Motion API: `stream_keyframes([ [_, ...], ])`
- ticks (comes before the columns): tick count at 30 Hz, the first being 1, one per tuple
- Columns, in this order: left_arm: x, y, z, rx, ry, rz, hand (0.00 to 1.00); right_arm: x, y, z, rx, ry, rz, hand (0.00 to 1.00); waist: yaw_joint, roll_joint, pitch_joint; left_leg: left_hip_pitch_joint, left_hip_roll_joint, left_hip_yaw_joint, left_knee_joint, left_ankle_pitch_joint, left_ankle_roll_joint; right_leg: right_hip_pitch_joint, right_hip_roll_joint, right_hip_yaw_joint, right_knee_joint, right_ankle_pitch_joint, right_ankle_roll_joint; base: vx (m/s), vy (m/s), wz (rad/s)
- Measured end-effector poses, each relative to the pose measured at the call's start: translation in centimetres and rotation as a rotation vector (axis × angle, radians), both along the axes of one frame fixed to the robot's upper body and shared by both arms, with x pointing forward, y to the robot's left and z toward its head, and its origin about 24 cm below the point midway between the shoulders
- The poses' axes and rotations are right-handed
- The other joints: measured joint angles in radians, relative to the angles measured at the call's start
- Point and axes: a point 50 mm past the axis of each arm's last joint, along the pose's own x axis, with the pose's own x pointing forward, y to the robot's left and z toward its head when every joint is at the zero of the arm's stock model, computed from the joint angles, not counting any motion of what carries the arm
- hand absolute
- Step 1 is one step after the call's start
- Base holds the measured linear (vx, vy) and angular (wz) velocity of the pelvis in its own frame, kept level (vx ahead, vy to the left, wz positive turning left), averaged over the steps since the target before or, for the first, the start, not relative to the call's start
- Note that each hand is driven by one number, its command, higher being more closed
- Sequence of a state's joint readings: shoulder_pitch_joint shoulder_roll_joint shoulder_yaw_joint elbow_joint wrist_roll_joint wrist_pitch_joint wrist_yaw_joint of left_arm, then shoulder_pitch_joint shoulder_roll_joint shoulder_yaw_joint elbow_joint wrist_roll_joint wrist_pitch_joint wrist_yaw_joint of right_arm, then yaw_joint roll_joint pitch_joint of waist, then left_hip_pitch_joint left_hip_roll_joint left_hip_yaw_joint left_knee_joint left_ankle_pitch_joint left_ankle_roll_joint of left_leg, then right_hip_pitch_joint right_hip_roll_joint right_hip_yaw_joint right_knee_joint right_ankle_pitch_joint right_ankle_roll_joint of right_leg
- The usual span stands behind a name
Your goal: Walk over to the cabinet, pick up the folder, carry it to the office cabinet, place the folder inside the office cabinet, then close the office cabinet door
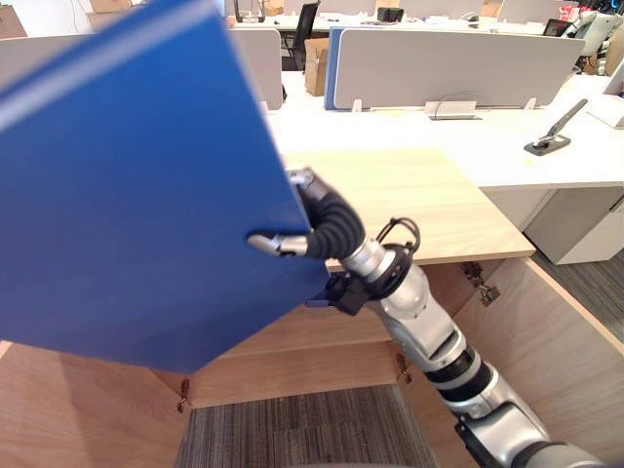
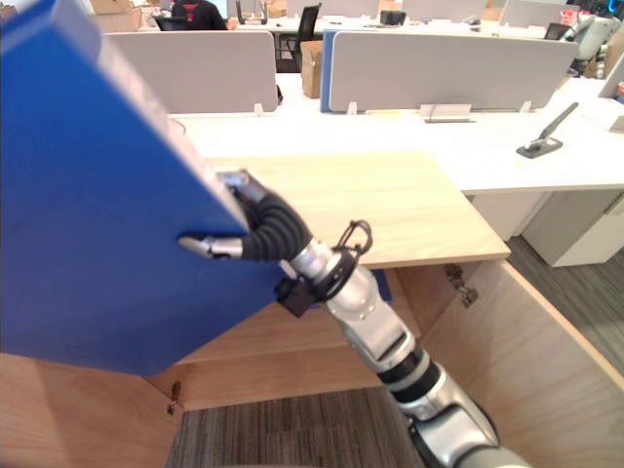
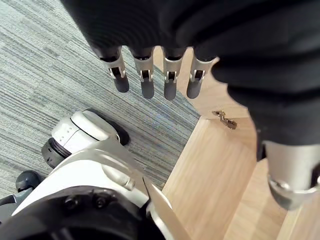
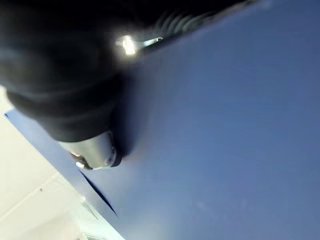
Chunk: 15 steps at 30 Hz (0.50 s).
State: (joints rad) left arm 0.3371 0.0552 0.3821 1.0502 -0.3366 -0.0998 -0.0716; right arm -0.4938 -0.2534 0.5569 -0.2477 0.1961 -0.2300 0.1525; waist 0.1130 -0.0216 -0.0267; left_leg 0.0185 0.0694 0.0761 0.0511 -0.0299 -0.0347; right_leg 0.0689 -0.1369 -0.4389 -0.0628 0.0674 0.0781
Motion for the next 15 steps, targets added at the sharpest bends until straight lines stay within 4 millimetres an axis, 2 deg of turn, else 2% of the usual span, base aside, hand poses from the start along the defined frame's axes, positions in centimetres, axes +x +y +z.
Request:
stream_keyframes([
  [2,-0.2,-0.2,0.0,-0.009,-0.013,0.067,0.00,-0.1,0.4,-0.9,-0.060,-0.015,-0.024,1.00,0.000,-0.002,0.005,0.000,-0.002,-0.007,-0.009,0.005,0.001,0.005,0.001,-0.005,-0.002,0.000,0.000,0.01,0.017,0.08],
  [6,-0.1,-0.2,0.0,-0.011,-0.023,0.092,0.00,-0.1,0.5,-1.2,-0.091,-0.032,-0.040,1.00,0.000,-0.009,0.012,0.000,-0.006,-0.023,-0.010,0.008,0.002,0.019,0.003,-0.022,-0.010,0.000,0.000,0.02,0.019,0.12],
  [8,-0.1,-0.2,0.0,-0.012,-0.027,0.101,0.00,-0.5,1.2,-1.8,-0.112,-0.028,-0.025,1.00,0.001,-0.012,0.016,0.000,-0.007,-0.024,-0.010,0.008,0.002,0.019,0.003,-0.022,-0.010,0.000,0.000,0.00,0.033,0.01],
  [11,0.1,-0.1,0.0,-0.008,-0.038,0.102,0.00,-1.6,3.6,-6.1,-0.348,-0.093,0.009,1.00,0.000,-0.014,0.017,0.000,-0.007,-0.024,-0.010,0.008,0.002,0.019,0.003,-0.022,-0.011,0.000,0.000,-0.02,0.041,0.00],
  [12,0.7,0.0,0.0,-0.002,-0.053,0.085,0.00,-2.5,4.5,-10.4,-0.574,-0.104,0.059,1.00,0.005,-0.018,0.019,-0.001,-0.007,-0.025,-0.010,0.008,0.002,0.019,0.003,-0.022,-0.010,0.000,0.000,-0.02,0.034,0.01],
  [13,0.8,0.0,0.0,0.000,-0.056,0.081,0.00,-2.6,4.5,-11.1,-0.609,-0.102,0.068,1.00,0.007,-0.019,0.020,-0.001,-0.007,-0.025,-0.010,0.008,0.002,0.019,0.002,-0.022,-0.010,0.000,0.000,-0.03,0.036,0.02],
  [14,1.1,0.1,0.1,0.003,-0.065,0.075,0.00,-2.9,4.3,-14.0,-0.745,-0.075,0.099,1.00,0.016,-0.023,0.023,-0.001,-0.007,-0.026,-0.010,0.008,0.002,0.018,0.002,-0.023,-0.009,0.000,0.000,-0.02,0.030,0.02],
  [15,1.3,0.1,0.1,0.005,-0.070,0.072,0.00,-3.0,3.8,-15.9,-0.833,-0.050,0.107,1.00,0.019,-0.025,0.030,0.000,-0.008,-0.028,-0.010,0.008,0.003,0.018,0.001,-0.024,-0.008,0.000,0.000,-0.04,0.046,0.04],
])
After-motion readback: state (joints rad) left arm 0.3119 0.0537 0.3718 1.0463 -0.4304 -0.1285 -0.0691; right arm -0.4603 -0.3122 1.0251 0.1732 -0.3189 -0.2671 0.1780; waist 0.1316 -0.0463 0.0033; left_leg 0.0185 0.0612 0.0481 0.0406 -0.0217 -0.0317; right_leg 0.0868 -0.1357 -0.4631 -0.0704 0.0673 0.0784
